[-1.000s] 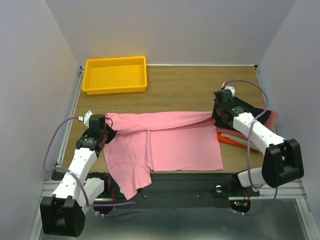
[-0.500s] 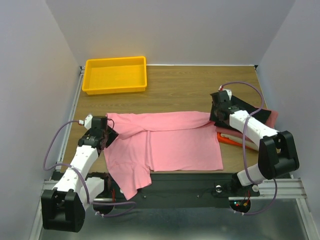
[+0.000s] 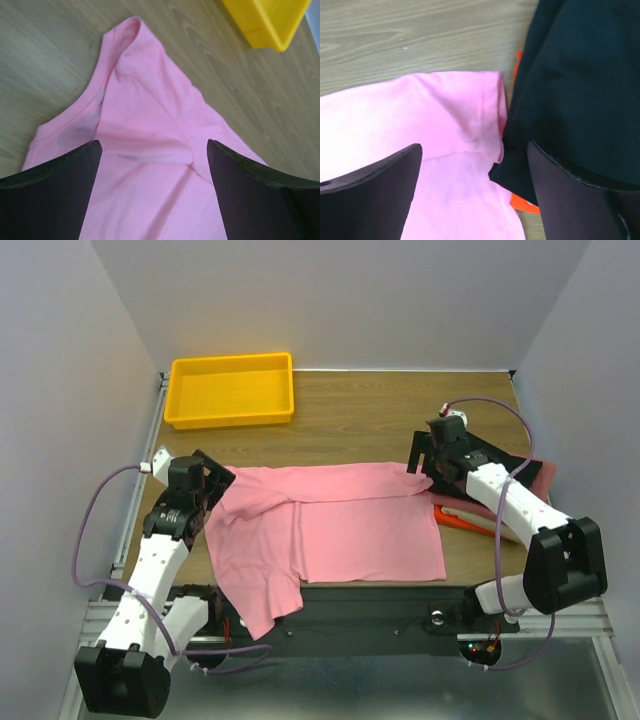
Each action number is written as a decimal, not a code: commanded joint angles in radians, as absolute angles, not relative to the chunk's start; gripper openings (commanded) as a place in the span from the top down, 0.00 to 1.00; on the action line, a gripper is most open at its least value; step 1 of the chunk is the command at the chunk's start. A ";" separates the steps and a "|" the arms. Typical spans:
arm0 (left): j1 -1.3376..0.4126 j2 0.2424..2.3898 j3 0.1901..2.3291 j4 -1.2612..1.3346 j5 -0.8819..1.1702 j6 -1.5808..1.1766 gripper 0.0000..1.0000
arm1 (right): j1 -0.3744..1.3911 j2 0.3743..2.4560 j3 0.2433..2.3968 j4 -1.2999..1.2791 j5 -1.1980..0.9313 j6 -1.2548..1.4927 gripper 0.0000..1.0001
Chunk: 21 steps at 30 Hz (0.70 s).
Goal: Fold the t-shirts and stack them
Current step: Fold the tshirt
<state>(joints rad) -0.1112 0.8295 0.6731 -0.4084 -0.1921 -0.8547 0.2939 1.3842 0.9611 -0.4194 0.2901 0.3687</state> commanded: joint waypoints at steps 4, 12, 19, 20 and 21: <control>-0.115 1.000 0.706 -0.091 -0.095 -0.799 0.01 | 0.288 1.456 1.068 -0.382 0.135 0.331 0.00; -0.112 1.470 0.830 0.023 -0.038 -0.730 0.02 | 0.291 1.716 1.161 -0.311 0.061 0.373 0.00; -0.069 1.670 0.891 0.046 -0.095 -0.721 0.02 | 0.291 1.882 1.209 -0.313 0.132 0.446 0.00; -0.063 1.689 0.908 0.052 -0.104 -0.719 0.02 | 0.291 1.899 1.218 -0.313 0.140 0.448 0.00; -0.057 1.709 0.919 0.048 -0.107 -0.716 0.02 | 0.290 1.919 1.232 -0.313 0.156 0.449 0.00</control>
<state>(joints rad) -0.0864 1.6405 0.8837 0.0330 -0.0628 -0.7395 0.2955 1.8538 1.1904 -0.3286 0.1066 0.4076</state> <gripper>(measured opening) 0.985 0.995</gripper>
